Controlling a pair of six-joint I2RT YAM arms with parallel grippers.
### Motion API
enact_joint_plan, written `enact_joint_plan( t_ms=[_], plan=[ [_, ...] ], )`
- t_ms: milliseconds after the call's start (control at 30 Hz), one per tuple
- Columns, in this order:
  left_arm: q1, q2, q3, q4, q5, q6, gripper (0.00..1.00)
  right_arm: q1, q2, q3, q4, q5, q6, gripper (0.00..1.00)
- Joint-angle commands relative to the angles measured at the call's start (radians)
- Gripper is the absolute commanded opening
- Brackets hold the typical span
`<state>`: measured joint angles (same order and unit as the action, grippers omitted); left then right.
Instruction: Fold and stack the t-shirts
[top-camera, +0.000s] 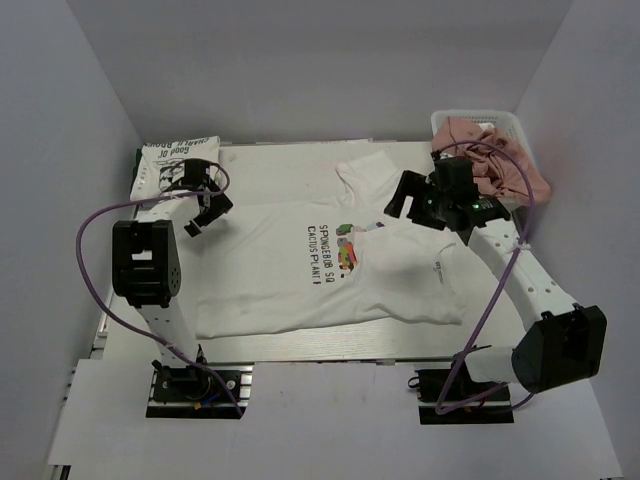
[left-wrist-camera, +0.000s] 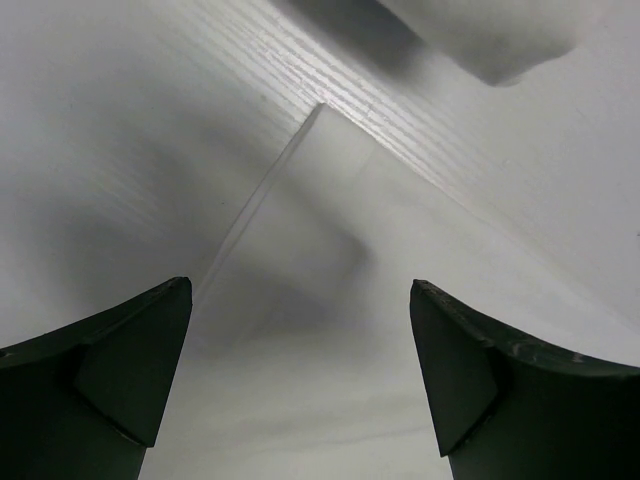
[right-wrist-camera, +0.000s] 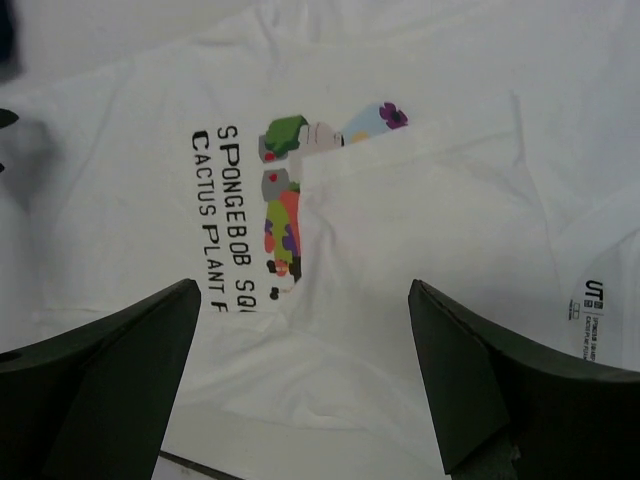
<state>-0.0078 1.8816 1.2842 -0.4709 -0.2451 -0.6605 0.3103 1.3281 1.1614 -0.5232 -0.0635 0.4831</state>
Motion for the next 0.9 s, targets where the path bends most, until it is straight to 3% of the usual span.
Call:
enact_joint_plan(
  t_ms=[0, 133, 267, 400, 433, 567, 867],
  plan=[
    [0.003, -0.084, 0.021, 0.029, 0.017, 0.035, 1.0, 0.006, 0.011, 0.079, 0.049, 0.059, -0.014, 0.9],
    [0.003, -0.084, 0.03, 0.057, 0.073, 0.125, 1.0, 0.001, 0.133, 0.19, 0.068, 0.132, -0.082, 0.9],
    [0.003, -0.093, 0.03, 0.08, 0.159, 0.36, 1.0, -0.004, 0.305, 0.416, 0.06, 0.137, -0.17, 0.9],
    [0.003, -0.084, 0.041, 0.08, 0.164, 0.436, 1.0, -0.02, 0.578, 0.645, 0.017, 0.136, -0.241, 0.9],
    [0.003, -0.084, 0.041, 0.08, 0.177, 0.437, 1.0, -0.025, 0.615, 0.773, 0.005, 0.131, -0.248, 0.9],
    [0.003, -0.059, 0.052, 0.104, 0.175, 0.47, 1.0, -0.045, 0.831, 0.969, -0.041, 0.09, -0.302, 0.9],
    [0.012, 0.051, 0.124, 0.091, 0.175, 0.503, 0.97, -0.063, 0.996, 0.989, 0.216, 0.086, -0.377, 0.9]
  ],
)
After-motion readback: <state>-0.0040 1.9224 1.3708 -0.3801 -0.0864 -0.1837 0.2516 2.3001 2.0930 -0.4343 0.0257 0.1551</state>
